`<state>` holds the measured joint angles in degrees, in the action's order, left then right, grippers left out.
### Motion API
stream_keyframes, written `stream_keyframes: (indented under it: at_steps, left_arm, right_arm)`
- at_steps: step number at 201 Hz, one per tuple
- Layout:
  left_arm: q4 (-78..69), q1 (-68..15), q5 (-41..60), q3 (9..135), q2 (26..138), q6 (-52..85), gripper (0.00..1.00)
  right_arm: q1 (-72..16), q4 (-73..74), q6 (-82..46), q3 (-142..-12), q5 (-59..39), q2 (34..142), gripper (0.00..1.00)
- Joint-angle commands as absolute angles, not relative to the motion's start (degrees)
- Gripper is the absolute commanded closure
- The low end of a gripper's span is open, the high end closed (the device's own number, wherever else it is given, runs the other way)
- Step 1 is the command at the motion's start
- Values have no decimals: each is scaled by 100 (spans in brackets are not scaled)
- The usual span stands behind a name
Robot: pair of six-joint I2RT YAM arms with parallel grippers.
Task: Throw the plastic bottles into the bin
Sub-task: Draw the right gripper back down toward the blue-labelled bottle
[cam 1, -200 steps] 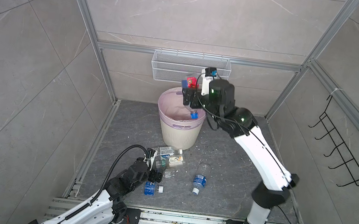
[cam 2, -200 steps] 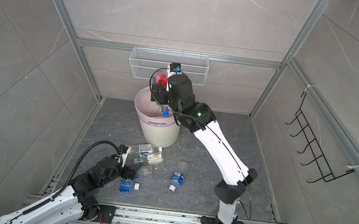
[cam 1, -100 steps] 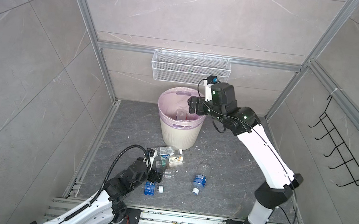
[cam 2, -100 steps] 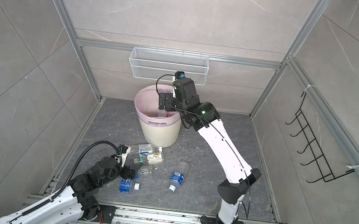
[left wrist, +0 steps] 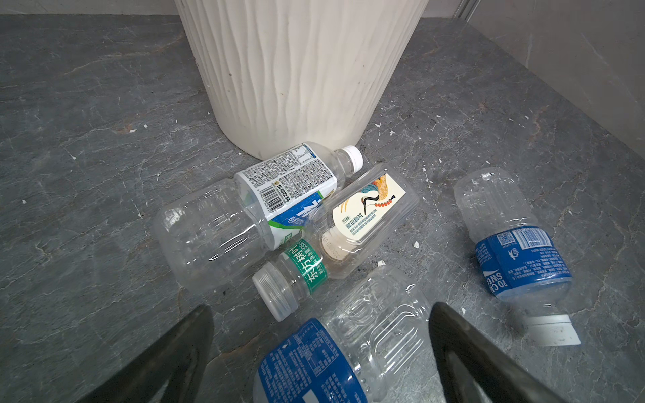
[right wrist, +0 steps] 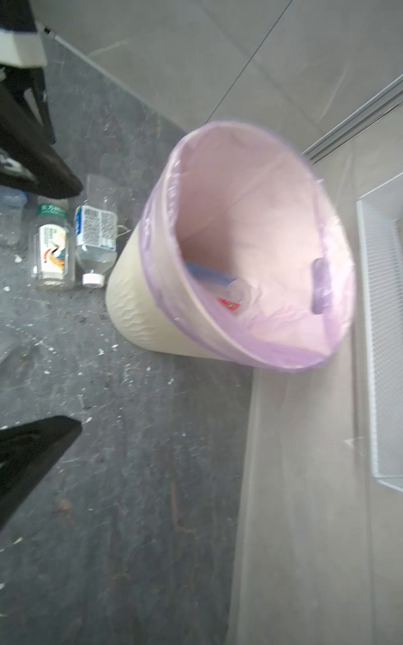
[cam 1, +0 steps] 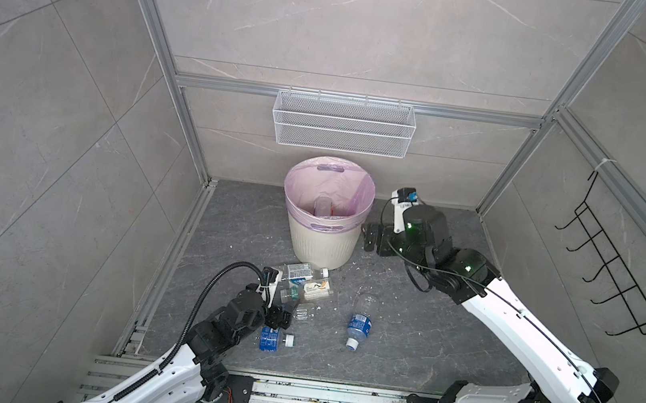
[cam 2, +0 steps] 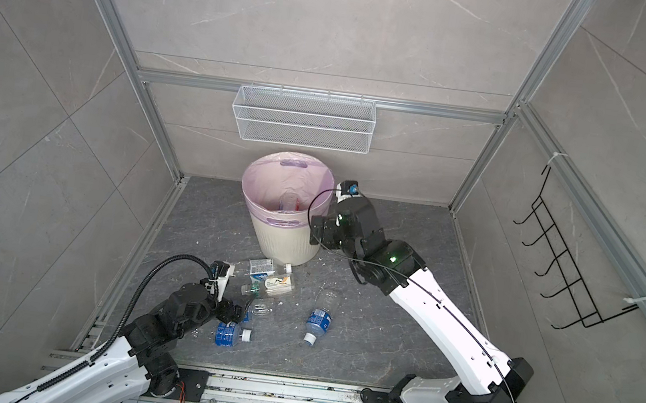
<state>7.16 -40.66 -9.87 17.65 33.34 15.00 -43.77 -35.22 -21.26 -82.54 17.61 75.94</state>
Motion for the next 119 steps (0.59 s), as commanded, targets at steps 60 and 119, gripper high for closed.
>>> stream_keyframes:
  at_steps: [60,119]
  left_arm:
    - [434,-4009,-953,1740,3261,1547,2]
    - [429,-4000,-941,1731,3239,1556,2]
  right_arm:
    - [-4861,-2945,-3363,-5817,2276,6763,1]
    - [-5156,-2676,-3991,-4957,2268,6817,1]
